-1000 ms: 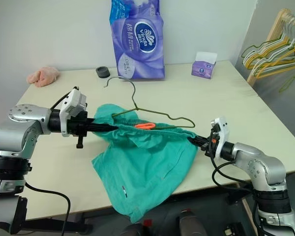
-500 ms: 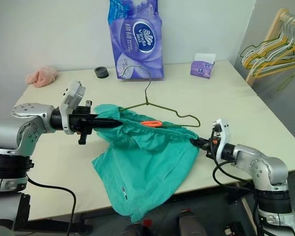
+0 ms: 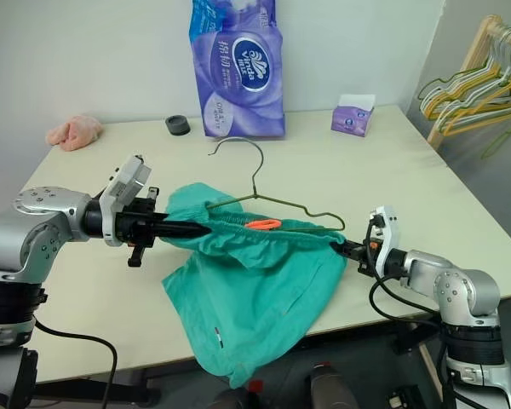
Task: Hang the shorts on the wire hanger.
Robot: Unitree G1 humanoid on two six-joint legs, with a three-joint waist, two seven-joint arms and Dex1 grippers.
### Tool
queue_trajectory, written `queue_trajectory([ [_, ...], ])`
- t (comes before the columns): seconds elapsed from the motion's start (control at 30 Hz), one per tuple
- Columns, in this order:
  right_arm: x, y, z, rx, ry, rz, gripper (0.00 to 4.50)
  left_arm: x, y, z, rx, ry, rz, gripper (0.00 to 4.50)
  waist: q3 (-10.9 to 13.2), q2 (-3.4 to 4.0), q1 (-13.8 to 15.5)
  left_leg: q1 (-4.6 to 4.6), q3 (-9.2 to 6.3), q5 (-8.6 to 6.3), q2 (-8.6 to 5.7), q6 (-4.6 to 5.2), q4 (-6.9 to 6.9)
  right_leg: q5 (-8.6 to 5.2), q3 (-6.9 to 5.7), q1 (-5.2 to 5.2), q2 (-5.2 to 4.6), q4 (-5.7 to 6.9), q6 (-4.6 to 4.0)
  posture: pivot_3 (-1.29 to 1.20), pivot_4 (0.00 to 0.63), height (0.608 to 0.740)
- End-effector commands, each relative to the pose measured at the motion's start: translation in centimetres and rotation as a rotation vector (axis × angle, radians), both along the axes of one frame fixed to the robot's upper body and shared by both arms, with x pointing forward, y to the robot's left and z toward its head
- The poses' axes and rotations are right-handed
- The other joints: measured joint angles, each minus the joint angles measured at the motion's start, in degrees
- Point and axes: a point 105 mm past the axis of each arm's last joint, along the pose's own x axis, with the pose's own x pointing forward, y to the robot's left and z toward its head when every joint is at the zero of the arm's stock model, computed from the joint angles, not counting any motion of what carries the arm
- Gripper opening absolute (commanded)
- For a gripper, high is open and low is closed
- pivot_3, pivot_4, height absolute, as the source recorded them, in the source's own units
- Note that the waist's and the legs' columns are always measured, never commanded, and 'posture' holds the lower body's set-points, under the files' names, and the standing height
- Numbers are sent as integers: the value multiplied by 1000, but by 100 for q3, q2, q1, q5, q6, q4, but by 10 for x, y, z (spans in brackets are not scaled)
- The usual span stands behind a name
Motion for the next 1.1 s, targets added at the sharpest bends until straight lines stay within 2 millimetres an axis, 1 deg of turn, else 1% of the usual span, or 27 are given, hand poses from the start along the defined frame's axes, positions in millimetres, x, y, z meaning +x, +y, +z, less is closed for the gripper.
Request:
queue_trajectory([
  [0.03,2,-16,12,-19,-47,-42,33,6,17,3,46,-60,46,0,0,0,14,0,1,0,0,0,0,0,-1,0,0,0,0,-169,78,740],
  [0.2,0,-15,14,-25,-55,-32,33,8,23,-2,62,-60,47,0,0,0,19,0,2,0,0,0,0,0,-1,0,1,0,0,-172,78,740],
  [0.3,2,-20,12,-7,-36,-60,33,7,27,-2,61,-61,47,0,0,0,23,0,3,0,0,0,0,0,-1,0,0,0,0,-170,76,740],
  [0.37,4,-25,8,1,-5,-94,33,8,27,-2,57,-73,47,0,0,0,28,0,2,0,0,0,0,0,-1,0,0,0,0,-169,74,740],
  [0.47,5,-25,-2,24,66,-119,33,10,24,4,12,-94,54,0,0,0,32,0,2,0,0,0,1,0,0,0,0,1,0,-168,71,740],
  [0.57,2,-15,-10,48,125,-115,33,11,18,8,-23,-98,48,0,0,0,43,0,2,0,1,0,1,0,3,0,0,1,0,-166,70,740],
  [0.73,7,-9,-16,110,185,-171,33,6,11,8,-37,-78,12,0,-1,0,62,0,2,0,1,0,0,0,6,-1,0,2,0,-166,69,740],
  [0.8,10,-9,-16,140,207,-195,33,3,9,8,-32,-69,-4,0,-1,-1,69,0,4,0,1,0,0,0,6,-2,0,3,0,-165,67,740],
  [1.1,12,-18,-19,157,248,-247,33,1,9,10,-27,-74,-6,0,-3,1,82,0,8,0,1,0,1,1,4,-2,0,3,0,-163,63,740],
])
